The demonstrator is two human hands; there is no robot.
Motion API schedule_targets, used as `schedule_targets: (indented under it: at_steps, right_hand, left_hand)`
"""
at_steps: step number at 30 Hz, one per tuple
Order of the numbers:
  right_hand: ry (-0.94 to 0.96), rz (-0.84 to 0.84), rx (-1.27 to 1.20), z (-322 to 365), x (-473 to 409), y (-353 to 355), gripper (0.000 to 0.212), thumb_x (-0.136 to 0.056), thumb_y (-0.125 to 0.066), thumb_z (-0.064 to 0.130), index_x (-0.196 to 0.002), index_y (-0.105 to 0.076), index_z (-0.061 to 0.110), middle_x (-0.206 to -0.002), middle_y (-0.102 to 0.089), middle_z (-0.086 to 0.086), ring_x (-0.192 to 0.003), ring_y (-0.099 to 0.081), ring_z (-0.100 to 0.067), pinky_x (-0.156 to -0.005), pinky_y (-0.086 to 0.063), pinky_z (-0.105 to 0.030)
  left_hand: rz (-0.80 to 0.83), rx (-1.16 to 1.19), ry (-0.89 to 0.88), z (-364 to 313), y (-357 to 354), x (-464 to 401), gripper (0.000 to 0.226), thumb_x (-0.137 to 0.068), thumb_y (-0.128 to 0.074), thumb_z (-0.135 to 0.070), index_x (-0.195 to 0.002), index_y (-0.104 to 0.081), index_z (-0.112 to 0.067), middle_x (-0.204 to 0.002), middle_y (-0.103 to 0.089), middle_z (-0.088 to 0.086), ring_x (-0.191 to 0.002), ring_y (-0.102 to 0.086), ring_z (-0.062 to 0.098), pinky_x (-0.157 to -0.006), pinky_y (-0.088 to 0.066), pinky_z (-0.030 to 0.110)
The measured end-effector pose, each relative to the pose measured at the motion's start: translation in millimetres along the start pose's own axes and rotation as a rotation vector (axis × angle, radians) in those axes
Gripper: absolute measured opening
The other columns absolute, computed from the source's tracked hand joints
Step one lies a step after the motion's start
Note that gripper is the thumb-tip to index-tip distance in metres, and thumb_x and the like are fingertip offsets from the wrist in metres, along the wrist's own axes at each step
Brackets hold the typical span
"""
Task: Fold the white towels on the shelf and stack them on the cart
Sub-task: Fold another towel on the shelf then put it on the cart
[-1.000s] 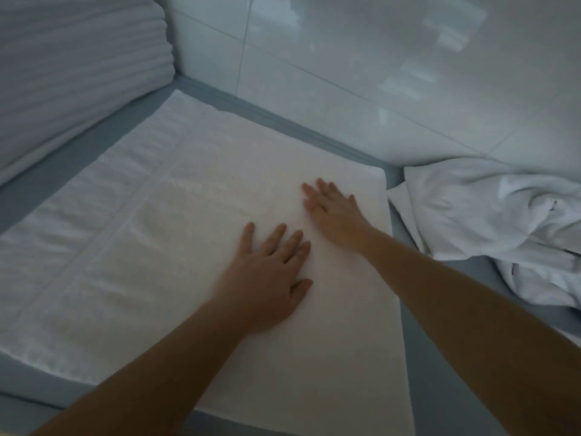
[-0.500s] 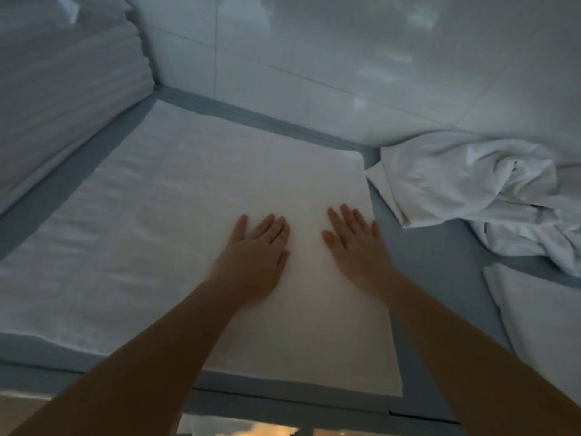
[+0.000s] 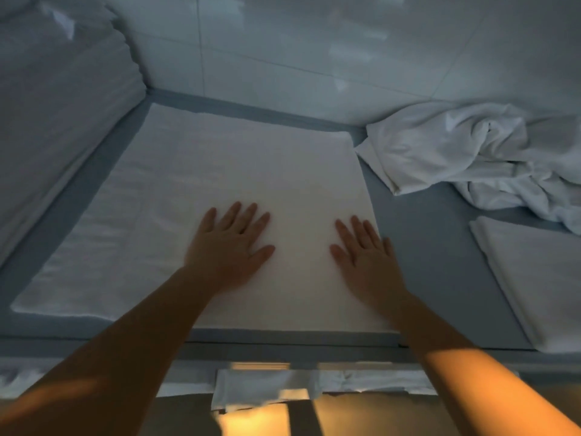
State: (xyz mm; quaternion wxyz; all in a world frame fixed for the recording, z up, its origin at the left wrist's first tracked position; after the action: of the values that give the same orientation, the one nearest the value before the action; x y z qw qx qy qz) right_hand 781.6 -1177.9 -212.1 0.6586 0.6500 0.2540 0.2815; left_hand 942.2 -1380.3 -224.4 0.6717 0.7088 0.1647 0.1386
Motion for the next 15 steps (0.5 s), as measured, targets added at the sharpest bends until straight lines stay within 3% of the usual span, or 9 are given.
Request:
schedule_targets:
  at_steps: [7, 12, 15]
  right_hand:
    - [-0.171, 0.022, -0.002, 37, 13, 4, 0.059, -0.1, -0.019, 0.05, -0.153, -0.006, 0.028, -0.161, -0.002, -0.001, -0.148, 0.0, -0.021, -0.117, -0.001, -0.053]
    - [0.124, 0.041, -0.044, 163, 31, -6, 0.06, -0.095, -0.014, 0.059, -0.15, -0.003, 0.039, -0.161, 0.003, 0.006, -0.148, 0.005, -0.021, -0.113, 0.005, -0.06]
    - [0.137, 0.039, 0.003, 176, 37, -9, 0.06, -0.093, -0.013, 0.063, -0.149, 0.0, 0.044, -0.16, 0.004, 0.008, -0.147, 0.006, -0.019, -0.114, 0.003, -0.059]
  left_hand:
    - [-0.026, -0.015, 0.247, 111, 7, 84, 0.08, -0.079, 0.01, -0.074, -0.151, -0.002, -0.04, -0.16, -0.002, -0.007, -0.147, -0.004, 0.016, -0.117, -0.003, 0.046]
    - [-0.029, -0.032, 0.248, 115, 3, 90, 0.073, -0.086, 0.006, -0.069, -0.151, -0.003, -0.038, -0.161, -0.003, -0.004, -0.148, -0.003, 0.017, -0.116, -0.002, 0.049]
    - [-0.042, -0.025, 0.223, 119, 3, 94, 0.071, -0.087, 0.005, -0.069, -0.151, -0.005, -0.039, -0.161, -0.005, -0.005, -0.147, -0.004, 0.017, -0.115, -0.002, 0.052]
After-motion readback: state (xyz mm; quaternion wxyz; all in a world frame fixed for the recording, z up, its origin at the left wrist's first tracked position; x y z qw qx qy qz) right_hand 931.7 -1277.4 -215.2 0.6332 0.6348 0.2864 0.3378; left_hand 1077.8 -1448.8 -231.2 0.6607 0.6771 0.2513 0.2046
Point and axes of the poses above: each hand's wrist, its own x-axis away from the middle knuckle, its own y-axis out of the back of the hand, z = x × y, the point moved 2 cm from there along -x, towards the middle knuckle
